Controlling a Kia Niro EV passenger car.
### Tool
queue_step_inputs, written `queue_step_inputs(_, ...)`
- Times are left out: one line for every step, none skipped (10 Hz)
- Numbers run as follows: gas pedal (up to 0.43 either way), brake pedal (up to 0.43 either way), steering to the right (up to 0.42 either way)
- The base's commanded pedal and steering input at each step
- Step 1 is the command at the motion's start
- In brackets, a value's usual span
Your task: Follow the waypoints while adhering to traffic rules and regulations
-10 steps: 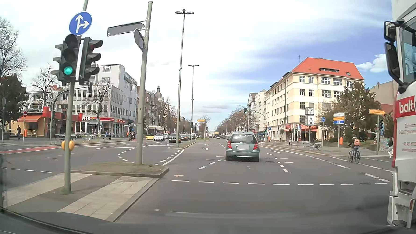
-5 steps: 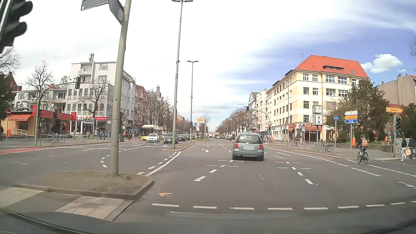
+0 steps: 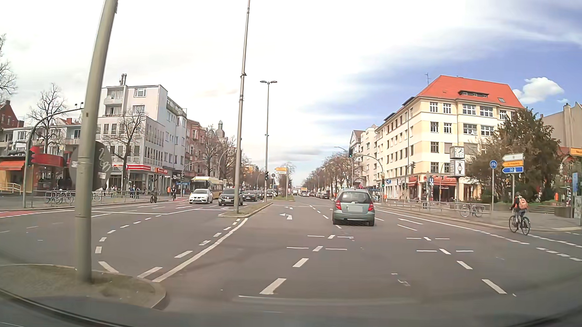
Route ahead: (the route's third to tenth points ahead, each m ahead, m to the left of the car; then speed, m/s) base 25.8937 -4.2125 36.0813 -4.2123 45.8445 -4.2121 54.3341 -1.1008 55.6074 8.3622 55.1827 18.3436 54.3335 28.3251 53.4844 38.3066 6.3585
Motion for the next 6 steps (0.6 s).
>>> queue_step_inputs(0.138, 0.000, -0.003)
queue_step_inputs(0.130, 0.000, -0.002)
queue_step_inputs(0.118, 0.000, -0.002)
queue_step_inputs(0.110, 0.000, -0.002)
queue_step_inputs(0.079, 0.000, -0.002)
queue_step_inputs(0.079, 0.000, -0.002)
